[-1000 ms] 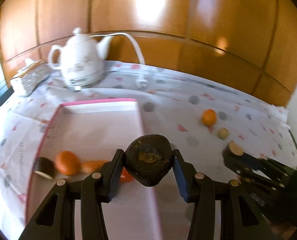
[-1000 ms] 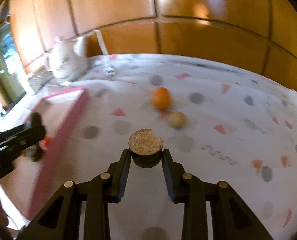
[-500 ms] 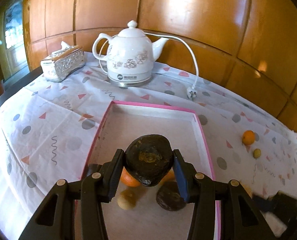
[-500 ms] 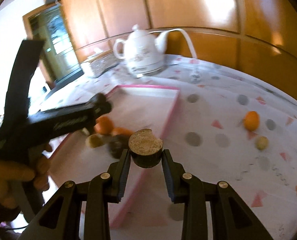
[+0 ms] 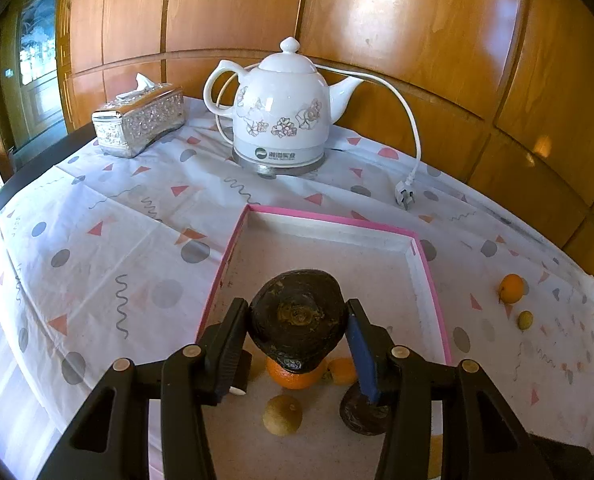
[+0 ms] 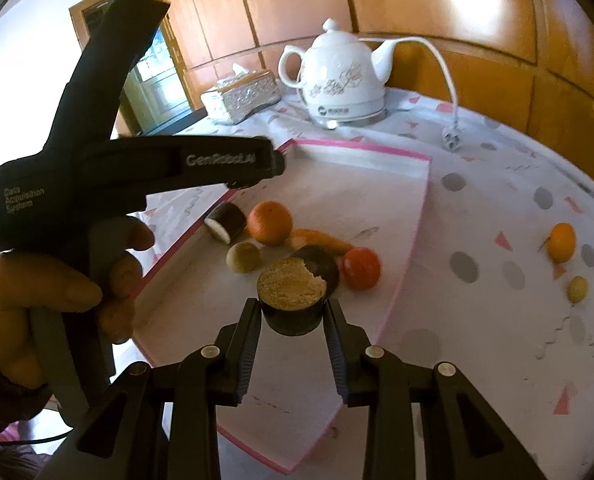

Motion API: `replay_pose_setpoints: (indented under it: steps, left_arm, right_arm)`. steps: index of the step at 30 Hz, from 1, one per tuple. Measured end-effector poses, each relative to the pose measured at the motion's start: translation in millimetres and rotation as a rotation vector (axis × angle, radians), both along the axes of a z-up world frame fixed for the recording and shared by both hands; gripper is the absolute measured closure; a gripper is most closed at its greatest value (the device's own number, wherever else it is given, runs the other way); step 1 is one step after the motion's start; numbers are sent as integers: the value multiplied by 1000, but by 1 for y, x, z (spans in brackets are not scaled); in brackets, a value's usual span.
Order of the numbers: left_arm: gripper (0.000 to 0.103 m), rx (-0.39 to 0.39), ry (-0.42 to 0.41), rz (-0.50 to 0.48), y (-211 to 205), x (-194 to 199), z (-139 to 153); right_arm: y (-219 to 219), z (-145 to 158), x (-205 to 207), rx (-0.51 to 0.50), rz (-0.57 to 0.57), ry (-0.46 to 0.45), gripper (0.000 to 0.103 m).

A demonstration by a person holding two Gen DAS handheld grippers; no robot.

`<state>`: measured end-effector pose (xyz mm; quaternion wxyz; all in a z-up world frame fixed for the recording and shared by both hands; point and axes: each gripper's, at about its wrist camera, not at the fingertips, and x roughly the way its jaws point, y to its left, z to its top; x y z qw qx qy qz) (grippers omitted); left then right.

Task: Organize fruits
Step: 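Carry the brown fruit and slice into the pink tray while both tools open to release, then lift both open tools out of the tray toward the mandarin and yellow fruit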

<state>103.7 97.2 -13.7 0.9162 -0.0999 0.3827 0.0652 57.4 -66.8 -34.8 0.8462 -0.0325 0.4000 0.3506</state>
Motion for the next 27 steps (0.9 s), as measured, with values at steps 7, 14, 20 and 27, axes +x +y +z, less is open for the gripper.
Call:
replay_pose_setpoints:
  steps: [7, 14, 20, 27]
  left_arm:
    - [39, 10, -46, 12, -3, -11, 10]
    - [38, 32, -64, 23, -7, -25, 14]
    - [37, 33, -55, 16, -12, -33, 10]
    - [37, 39, -49, -9, -22, -38, 8]
  right_arm:
    - [7, -3, 4, 5, -1, 3, 64]
    - [-1, 2, -1, 12, -38, -20, 64]
    - [-14, 4, -2, 28, -84, -27, 64]
    - [-29, 5, -1, 36, -135, -26, 64]
